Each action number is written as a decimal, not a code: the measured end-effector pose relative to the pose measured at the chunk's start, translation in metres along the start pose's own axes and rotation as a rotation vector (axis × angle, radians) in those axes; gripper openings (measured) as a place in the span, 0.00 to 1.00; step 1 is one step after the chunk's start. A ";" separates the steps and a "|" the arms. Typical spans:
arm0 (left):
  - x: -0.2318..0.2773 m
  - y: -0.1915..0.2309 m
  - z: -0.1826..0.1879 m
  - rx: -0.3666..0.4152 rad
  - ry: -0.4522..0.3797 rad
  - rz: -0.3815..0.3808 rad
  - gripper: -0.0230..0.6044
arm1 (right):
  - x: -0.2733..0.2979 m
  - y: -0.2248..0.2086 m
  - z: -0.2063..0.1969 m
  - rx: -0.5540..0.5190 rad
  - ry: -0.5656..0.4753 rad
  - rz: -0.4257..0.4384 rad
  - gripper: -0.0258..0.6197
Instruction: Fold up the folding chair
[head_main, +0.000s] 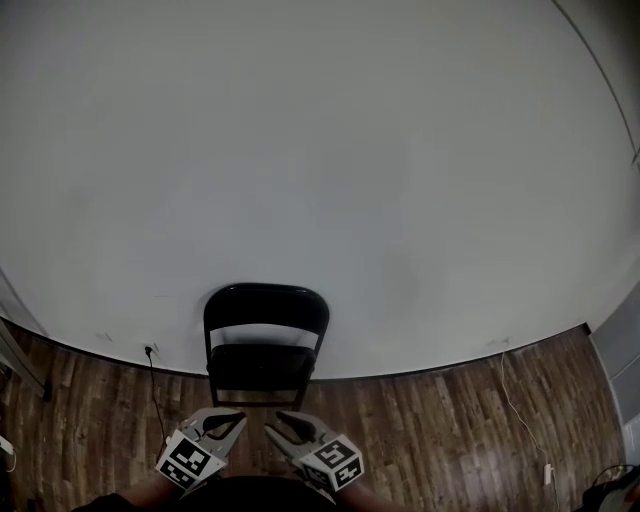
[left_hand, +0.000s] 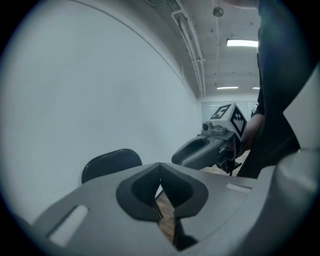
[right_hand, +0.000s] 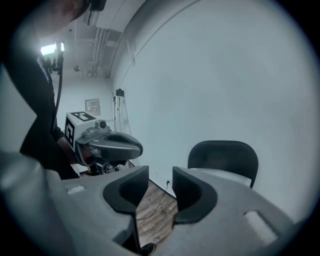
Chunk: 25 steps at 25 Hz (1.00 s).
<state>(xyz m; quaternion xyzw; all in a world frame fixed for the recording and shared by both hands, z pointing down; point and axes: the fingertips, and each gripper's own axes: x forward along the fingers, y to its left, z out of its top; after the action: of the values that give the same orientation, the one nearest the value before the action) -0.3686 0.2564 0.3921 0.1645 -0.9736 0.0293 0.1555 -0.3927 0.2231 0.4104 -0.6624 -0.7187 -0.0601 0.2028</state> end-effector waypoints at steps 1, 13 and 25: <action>0.003 -0.005 0.006 -0.001 -0.012 -0.002 0.04 | -0.007 0.002 0.006 0.011 -0.024 0.025 0.25; 0.034 -0.061 0.026 -0.065 -0.082 -0.005 0.04 | -0.062 -0.006 0.011 -0.015 -0.210 0.095 0.04; 0.044 -0.084 0.020 -0.058 -0.063 -0.009 0.04 | -0.073 -0.006 -0.002 -0.049 -0.209 0.113 0.04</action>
<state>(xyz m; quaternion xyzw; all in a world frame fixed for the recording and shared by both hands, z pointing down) -0.3862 0.1616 0.3874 0.1653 -0.9777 -0.0047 0.1294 -0.3954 0.1538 0.3865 -0.7092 -0.6957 0.0033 0.1139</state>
